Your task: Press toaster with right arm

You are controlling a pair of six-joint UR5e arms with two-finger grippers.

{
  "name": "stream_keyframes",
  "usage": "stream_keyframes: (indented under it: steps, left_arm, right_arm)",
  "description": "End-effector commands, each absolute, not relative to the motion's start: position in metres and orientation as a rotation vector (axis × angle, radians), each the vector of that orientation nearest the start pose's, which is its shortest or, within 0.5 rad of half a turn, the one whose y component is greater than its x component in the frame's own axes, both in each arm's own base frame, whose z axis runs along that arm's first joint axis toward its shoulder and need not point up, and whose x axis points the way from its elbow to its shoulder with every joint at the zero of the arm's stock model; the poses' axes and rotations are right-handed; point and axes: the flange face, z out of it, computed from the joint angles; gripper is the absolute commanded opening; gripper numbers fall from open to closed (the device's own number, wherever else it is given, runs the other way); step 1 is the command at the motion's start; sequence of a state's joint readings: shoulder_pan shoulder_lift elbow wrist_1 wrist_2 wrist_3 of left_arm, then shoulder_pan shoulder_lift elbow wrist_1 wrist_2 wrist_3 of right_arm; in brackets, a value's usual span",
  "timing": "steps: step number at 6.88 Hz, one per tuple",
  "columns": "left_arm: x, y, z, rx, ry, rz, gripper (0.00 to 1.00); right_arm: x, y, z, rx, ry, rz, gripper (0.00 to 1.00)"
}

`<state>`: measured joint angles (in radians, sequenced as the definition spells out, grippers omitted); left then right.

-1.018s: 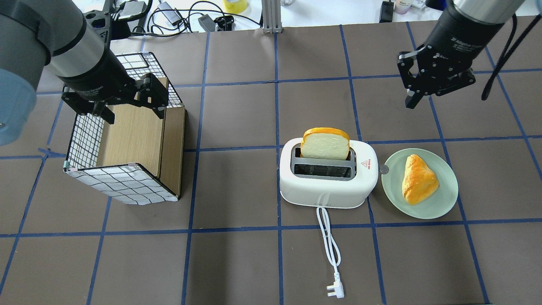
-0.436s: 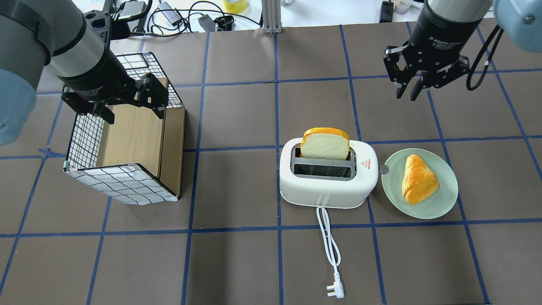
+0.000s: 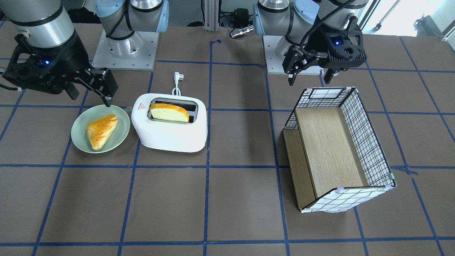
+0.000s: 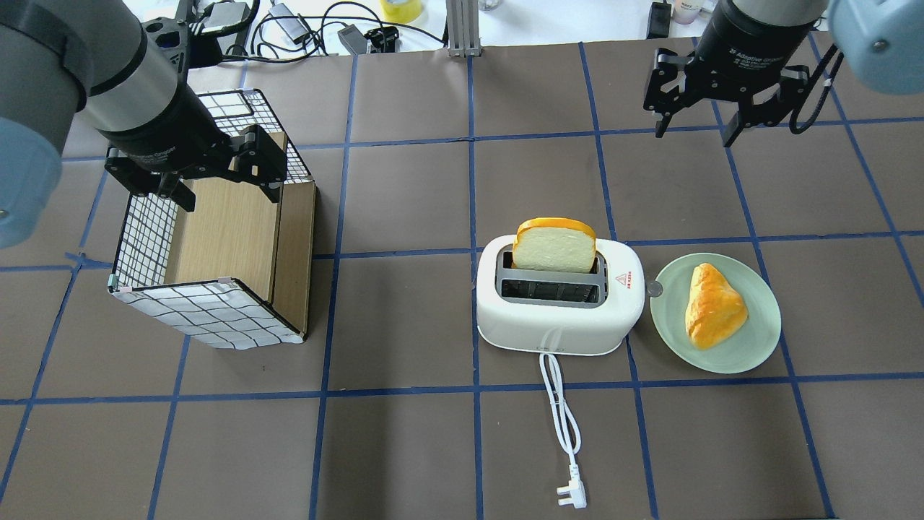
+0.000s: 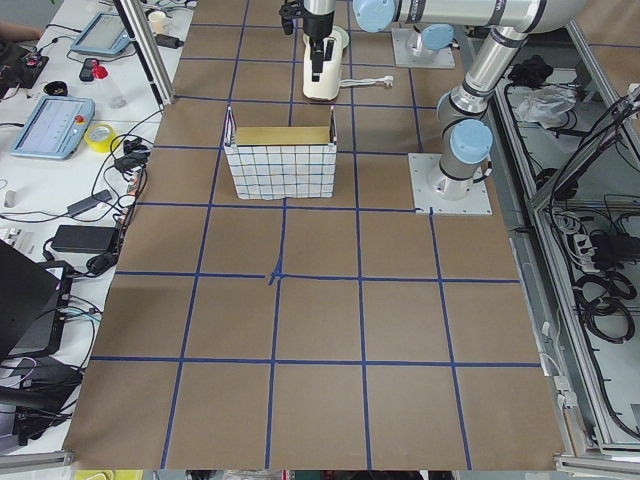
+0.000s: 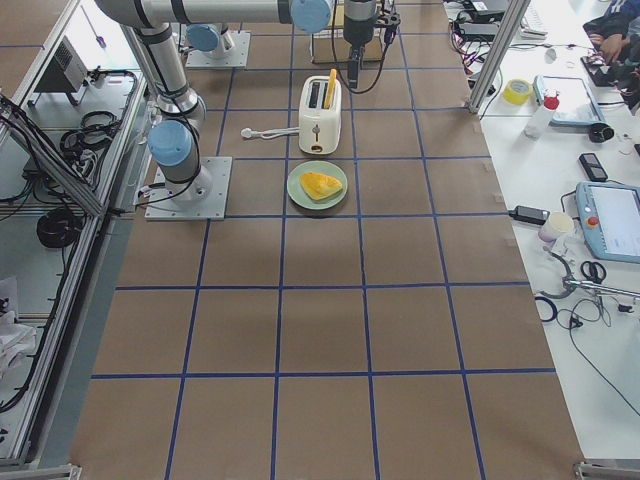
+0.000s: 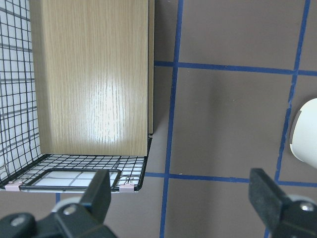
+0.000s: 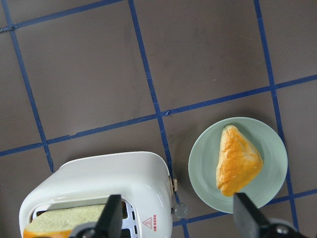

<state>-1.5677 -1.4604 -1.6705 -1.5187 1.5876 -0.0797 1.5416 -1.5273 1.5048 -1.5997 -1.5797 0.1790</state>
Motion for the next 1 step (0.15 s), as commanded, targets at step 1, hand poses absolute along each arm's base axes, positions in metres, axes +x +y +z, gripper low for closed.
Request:
stream_keyframes:
  steps: [1]
  left_arm:
    - [-0.1302,-0.4515,0.4960,-0.130,3.123,-0.099,1.00]
  right_arm:
    - [0.1167,-0.5204,0.5024,0.300,3.137,-0.100,1.00]
